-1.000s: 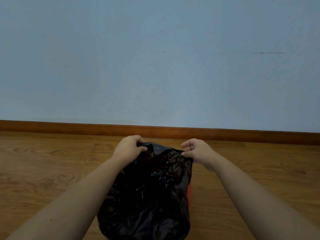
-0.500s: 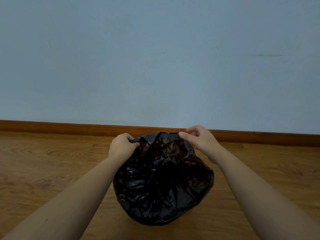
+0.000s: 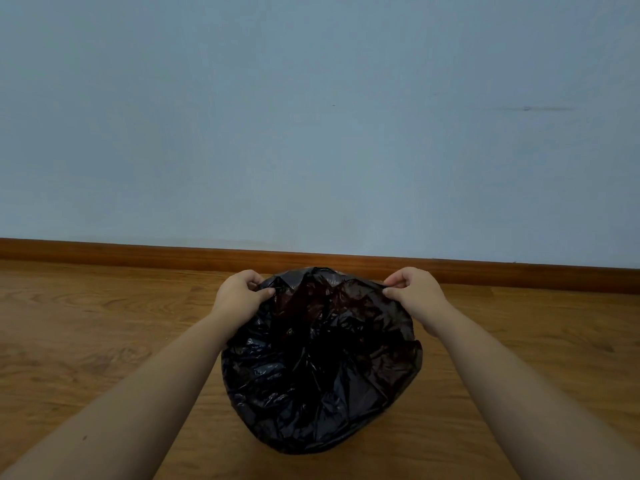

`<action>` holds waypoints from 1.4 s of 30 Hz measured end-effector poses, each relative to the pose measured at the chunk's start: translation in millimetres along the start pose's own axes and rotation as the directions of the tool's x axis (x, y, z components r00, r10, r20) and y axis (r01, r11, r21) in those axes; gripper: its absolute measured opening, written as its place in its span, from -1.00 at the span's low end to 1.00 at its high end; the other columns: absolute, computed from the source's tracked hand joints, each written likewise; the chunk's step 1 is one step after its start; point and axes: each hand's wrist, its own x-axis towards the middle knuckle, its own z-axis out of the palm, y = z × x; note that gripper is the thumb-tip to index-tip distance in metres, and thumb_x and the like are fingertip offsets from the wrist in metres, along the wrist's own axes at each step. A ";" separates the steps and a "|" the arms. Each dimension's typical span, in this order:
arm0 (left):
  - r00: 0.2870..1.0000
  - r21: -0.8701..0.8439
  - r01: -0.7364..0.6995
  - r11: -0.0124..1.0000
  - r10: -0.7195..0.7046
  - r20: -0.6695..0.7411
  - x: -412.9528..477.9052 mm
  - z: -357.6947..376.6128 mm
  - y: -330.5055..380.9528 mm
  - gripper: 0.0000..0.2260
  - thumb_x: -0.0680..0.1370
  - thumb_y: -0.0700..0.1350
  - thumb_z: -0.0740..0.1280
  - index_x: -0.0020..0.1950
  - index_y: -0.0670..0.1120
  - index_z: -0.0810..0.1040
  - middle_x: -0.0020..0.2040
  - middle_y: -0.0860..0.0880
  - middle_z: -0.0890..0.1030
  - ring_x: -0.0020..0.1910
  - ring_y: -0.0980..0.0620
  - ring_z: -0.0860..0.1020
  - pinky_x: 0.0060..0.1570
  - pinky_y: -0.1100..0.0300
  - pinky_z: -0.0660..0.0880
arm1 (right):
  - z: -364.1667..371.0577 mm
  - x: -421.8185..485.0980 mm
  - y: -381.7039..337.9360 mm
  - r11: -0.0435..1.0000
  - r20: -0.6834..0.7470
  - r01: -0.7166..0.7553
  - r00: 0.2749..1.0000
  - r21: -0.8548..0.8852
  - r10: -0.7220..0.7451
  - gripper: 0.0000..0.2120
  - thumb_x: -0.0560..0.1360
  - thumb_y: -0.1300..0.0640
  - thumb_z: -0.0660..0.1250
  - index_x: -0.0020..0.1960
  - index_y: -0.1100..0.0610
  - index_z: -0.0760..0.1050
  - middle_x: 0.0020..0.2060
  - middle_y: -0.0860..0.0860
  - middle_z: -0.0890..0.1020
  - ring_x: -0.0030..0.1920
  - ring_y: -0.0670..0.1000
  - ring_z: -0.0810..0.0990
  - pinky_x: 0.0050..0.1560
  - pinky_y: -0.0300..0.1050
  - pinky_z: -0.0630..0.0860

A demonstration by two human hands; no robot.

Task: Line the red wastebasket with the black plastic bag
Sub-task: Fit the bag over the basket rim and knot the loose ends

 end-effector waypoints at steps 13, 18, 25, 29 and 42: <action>0.992 -0.117 0.105 0.988 -0.112 -0.059 -2.9 -2.7 3.0 -0.88 0.49 -0.14 0.34 -0.17 -0.17 0.48 -0.14 -0.20 0.58 -0.11 -0.19 0.54 -0.14 -0.02 0.49 | -11.2 -3.4 0.1 0.996 -0.093 0.081 0.992 -0.040 -0.084 -0.85 0.51 0.05 0.28 0.03 0.10 0.46 -0.10 -0.05 0.50 -0.09 -0.06 0.45 -0.21 -0.20 0.34; 0.995 -0.041 0.034 0.999 -0.038 -0.097 -4.8 1.5 13.2 -0.88 0.51 -0.09 0.32 -0.14 -0.13 0.45 -0.13 -0.19 0.56 -0.13 -0.19 0.53 -0.15 -0.04 0.49 | -18.5 -11.2 -26.1 0.891 -0.178 0.396 0.882 -0.220 -0.436 -0.83 0.49 0.13 0.30 0.07 0.12 0.47 -0.04 -0.03 0.47 -0.01 -0.09 0.43 -0.07 -0.33 0.31; 0.963 0.120 -0.216 0.969 0.232 -0.137 -15.2 12.0 32.4 -0.86 0.48 -0.09 0.34 -0.20 -0.08 0.41 -0.28 0.02 0.48 -0.20 -0.04 0.45 -0.33 0.15 0.29 | 20.4 -39.0 -36.8 0.669 0.185 0.659 0.746 -0.344 -0.640 -0.84 0.48 0.11 0.30 0.04 0.12 0.49 -0.03 0.04 0.53 0.04 0.03 0.45 0.07 -0.10 0.40; 0.932 0.215 -0.300 0.930 0.334 -0.145 -24.3 14.1 36.9 -0.86 0.46 -0.07 0.35 -0.23 -0.03 0.41 -0.33 0.13 0.45 -0.25 0.03 0.45 -0.39 0.18 0.25 | 41.5 -45.4 -20.6 0.515 0.420 0.694 0.717 -0.503 -0.557 -0.68 0.51 -0.01 0.23 0.21 0.09 0.43 0.14 0.04 0.49 0.17 0.05 0.39 0.15 -0.04 0.36; 0.785 0.361 -0.589 0.723 0.618 0.044 -46.1 -18.4 83.3 -0.90 0.46 -0.11 0.36 -0.12 -0.11 0.49 -0.24 0.02 0.50 -0.20 -0.03 0.48 -0.25 0.20 0.28 | 73.7 -32.7 25.9 0.329 0.511 0.508 0.856 -0.796 -0.085 -0.24 0.45 -0.37 -0.01 0.46 -0.03 -0.23 0.49 0.02 -0.18 0.44 0.11 -0.34 0.36 0.07 -0.42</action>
